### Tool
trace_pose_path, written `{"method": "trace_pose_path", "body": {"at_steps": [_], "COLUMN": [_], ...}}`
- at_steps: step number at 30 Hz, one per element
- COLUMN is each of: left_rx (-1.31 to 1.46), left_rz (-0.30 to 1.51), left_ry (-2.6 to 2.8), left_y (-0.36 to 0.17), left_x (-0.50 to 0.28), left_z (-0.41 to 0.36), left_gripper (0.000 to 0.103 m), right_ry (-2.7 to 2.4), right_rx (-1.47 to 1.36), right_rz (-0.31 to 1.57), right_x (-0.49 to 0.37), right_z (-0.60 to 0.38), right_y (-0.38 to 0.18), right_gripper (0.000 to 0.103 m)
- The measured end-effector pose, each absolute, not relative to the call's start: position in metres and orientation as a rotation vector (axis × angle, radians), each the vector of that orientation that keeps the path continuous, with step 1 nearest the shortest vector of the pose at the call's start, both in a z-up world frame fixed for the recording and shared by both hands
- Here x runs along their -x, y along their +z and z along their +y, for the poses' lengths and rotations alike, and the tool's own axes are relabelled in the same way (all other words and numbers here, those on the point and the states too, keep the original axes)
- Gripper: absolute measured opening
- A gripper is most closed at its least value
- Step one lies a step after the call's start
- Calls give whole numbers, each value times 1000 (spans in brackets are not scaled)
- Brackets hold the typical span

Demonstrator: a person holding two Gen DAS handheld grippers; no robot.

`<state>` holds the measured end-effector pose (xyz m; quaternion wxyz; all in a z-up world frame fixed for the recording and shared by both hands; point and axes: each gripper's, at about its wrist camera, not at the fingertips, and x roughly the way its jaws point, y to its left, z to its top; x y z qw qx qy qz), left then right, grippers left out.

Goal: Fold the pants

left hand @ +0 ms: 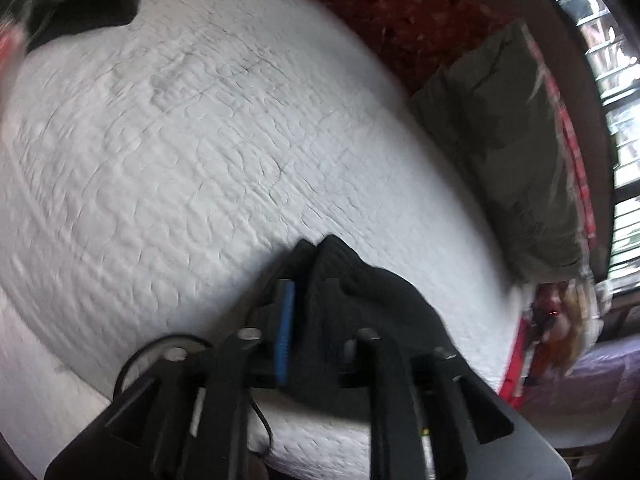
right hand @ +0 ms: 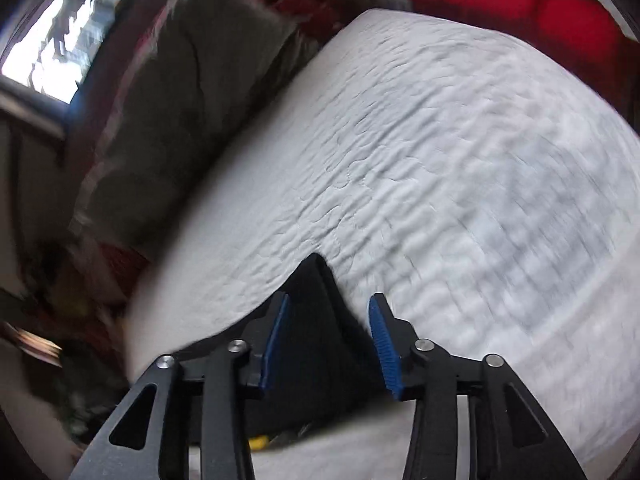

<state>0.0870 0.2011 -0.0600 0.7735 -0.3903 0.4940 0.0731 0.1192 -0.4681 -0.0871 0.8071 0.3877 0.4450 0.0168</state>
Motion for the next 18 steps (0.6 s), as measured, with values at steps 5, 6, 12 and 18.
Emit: {"method": "trace_pose_path", "body": {"at_steps": [5, 6, 12, 18], "left_rx": [893, 895, 944, 1030], "left_rz": [1069, 1085, 1180, 1229], "left_ry": [78, 53, 23, 21], "left_y": [-64, -69, -91, -109], "left_x": [-63, -60, -54, -55], "left_z": [163, 152, 134, 121], "left_gripper": [49, 49, 49, 53], "right_ry": [108, 112, 113, 93], "right_rx": [-978, -1008, -1129, -1187], "right_rz": [966, 981, 986, 953], "right_x": [-80, -80, -82, -101], "right_z": [-469, -465, -440, -422], "right_y": [-103, -112, -142, -145], "right_gripper": [49, 49, 49, 56]}}
